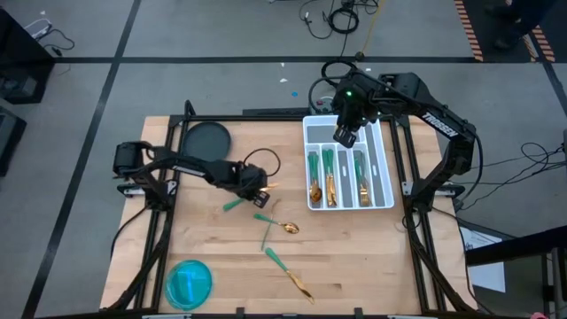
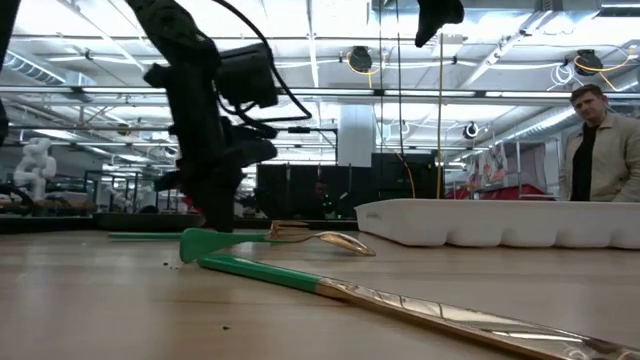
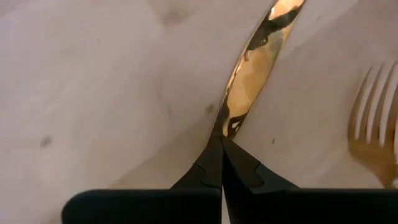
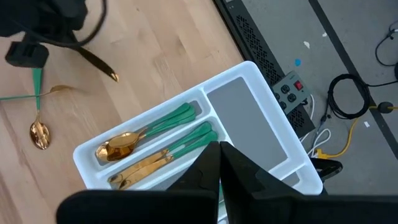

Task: Sort silverware
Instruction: Put the top green knife on the silverware tray with the other green knives

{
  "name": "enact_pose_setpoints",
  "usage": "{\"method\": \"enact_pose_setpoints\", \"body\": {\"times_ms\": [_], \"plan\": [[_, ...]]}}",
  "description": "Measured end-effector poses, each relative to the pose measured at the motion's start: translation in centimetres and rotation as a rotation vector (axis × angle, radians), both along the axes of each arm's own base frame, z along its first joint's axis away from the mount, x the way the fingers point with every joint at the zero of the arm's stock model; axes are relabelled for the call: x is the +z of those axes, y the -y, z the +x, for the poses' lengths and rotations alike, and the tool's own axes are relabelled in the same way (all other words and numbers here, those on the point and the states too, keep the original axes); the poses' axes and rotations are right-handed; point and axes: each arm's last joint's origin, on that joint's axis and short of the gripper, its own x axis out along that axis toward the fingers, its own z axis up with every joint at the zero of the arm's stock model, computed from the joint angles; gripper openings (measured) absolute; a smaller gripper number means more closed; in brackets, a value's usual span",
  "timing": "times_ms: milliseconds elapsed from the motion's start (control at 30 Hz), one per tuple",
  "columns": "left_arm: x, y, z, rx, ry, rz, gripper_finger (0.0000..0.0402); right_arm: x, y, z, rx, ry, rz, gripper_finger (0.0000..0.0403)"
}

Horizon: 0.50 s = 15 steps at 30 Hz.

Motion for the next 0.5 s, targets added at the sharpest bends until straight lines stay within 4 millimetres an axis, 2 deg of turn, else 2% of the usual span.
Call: {"method": "enact_pose_setpoints", "body": {"times_ms": [333, 500], "plan": [[0.8, 2.5, -1.7, 0.032, -0.009, 0.005, 0.0, 0.0, -1.7, 0.7, 0.043, 0.019, 0.009, 0.0], [2.2, 2.9, -1.9, 0.063, 0.051, 0.031, 0.0, 0.2, -2.4, 1.1, 0.069, 0.041, 0.003, 0.0]]}}
